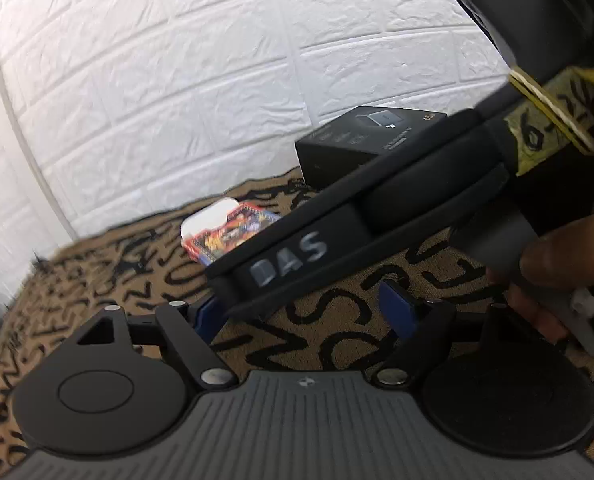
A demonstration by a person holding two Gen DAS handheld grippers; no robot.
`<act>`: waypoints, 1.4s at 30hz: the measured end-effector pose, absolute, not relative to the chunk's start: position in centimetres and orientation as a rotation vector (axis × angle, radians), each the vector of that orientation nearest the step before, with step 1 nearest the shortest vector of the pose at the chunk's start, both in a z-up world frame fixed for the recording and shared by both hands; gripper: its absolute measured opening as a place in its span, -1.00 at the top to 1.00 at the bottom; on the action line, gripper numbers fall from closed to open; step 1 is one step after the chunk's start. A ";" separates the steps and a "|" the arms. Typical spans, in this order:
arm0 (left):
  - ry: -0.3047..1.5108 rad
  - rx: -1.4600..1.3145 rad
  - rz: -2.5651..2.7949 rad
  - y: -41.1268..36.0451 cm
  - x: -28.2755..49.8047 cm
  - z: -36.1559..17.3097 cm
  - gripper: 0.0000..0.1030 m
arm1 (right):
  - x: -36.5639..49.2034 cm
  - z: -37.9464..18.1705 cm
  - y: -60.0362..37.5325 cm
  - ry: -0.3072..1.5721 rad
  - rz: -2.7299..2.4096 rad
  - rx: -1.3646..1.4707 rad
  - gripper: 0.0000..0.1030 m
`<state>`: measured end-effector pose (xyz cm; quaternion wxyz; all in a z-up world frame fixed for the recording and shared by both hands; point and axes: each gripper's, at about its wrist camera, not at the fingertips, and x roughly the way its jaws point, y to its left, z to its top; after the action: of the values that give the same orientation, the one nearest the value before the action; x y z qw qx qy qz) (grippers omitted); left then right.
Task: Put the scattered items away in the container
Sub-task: 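Lift the blue playing-card box with the right gripper, then carry the blue playing-card box over the cardboard box with the right gripper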
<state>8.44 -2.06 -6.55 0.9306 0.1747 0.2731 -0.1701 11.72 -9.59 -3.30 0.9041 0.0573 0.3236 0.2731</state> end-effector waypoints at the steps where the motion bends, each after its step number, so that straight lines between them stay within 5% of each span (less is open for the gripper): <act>1: 0.565 0.347 -0.351 -1.9 8.5 -6.5 -0.63 | 11.9 -3.3 -9.5 0.670 0.579 0.110 -0.60; 6: 0.600 0.283 -0.361 -1.3 9.0 -6.6 -0.68 | 11.7 -2.8 -8.0 0.674 0.681 0.033 -0.07; 8: 0.613 0.261 -0.372 -1.0 9.1 -6.5 -0.63 | 11.2 -2.5 -7.3 0.668 0.703 -0.009 0.33; 12: 0.578 0.286 -0.368 -1.3 8.2 -6.4 -0.25 | 10.0 -2.1 -7.3 0.625 0.692 -0.056 0.49; 16: 0.544 0.358 -0.362 -2.2 7.3 -6.6 -0.21 | 9.7 -2.4 -8.5 0.606 0.702 0.002 0.57; 19: 0.524 0.390 -0.355 -2.3 7.4 -6.2 -0.10 | 9.9 -2.4 -9.0 0.591 0.661 0.019 0.53; 22: 0.508 0.418 -0.319 -2.2 6.8 -6.1 -0.35 | 10.4 -2.4 -9.2 0.610 0.639 0.023 0.08; 23: 0.502 0.418 -0.302 -2.0 6.7 -6.1 -0.56 | 10.5 -2.5 -9.3 0.614 0.629 0.029 -0.25; 27: 0.480 0.382 -0.248 -0.9 6.8 -5.4 -0.69 | 11.4 -2.7 -10.2 0.620 0.599 0.106 -0.42; 29: 0.471 0.403 -0.210 -0.8 7.8 -5.3 -0.71 | 12.0 -3.0 -11.1 0.642 0.590 0.198 -0.79; 42: 0.472 0.604 -0.344 -1.7 13.5 -6.7 -0.99 | 13.7 -4.1 -10.6 0.658 0.627 0.261 -0.77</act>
<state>13.47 -1.65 -6.67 0.9131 0.2932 0.2290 -0.1669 13.72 -10.63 -4.09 0.8902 0.1257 0.3170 0.3021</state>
